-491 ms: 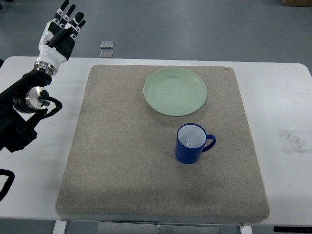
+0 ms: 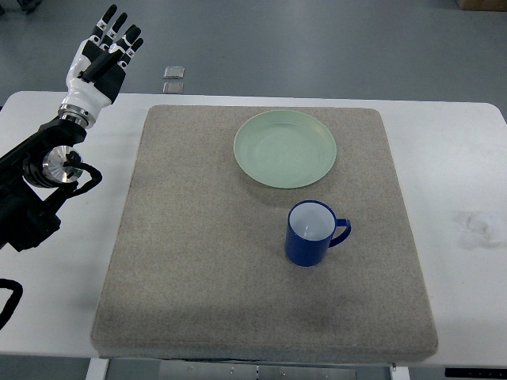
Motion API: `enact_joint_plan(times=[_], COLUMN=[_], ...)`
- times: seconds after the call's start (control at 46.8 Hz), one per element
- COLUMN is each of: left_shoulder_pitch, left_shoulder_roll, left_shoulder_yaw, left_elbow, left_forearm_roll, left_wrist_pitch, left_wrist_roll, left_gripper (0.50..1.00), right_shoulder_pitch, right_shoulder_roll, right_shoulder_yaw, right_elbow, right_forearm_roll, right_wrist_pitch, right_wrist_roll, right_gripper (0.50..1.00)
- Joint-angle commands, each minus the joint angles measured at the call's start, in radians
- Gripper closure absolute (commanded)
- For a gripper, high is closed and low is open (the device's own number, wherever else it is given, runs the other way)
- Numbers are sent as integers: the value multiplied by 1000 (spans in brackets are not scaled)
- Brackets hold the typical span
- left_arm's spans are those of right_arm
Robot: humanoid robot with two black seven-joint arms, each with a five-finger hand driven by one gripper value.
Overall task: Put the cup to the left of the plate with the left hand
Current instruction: 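Reach the left hand across the pad toward the blue mug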
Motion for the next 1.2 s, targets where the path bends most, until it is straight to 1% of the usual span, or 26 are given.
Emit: enact_joint_plan(times=[0.0,0.085,0.299,0.449,0.641,0.705,0.876,1.175], left_shoulder_pitch=[-4,-7,-6,-1,0,-1,-1,-1], left_shoulder_roll=[2,5,28,85,143,155,154,157], left_shoulder_yaw=[40,78,158,198,235,249,270,328], left_elbow=[0,-2,-13,-71,-161,-186,-203,-338], left_forearm_roll=[10,35,162,262,364,406,509,575], left_wrist_pitch=[-26,-45,-123,-222,-310,-310,-310,-310], left_wrist_roll=[2,5,9,7,7,7,7,7], left_gripper=[504,504,504,506,506,504,504,504], right_shoulder_pitch=[0,0,0,0,0,0,0,0], right_shoulder_roll=[0,0,0,0,0,0,0,0], right_shoulder_yaw=[0,0,0,0,0,0,0,0], right_elbow=[-1,1,1,1,-1,1,1,1], right_forearm_roll=[0,0,0,0,0,0,0,0], right_wrist_pitch=[0,0,0,0,0,0,-1,0], right_wrist_roll=[0,0,0,0,0,0,0,0], right_gripper=[568,568,568,568,568,568,568,568])
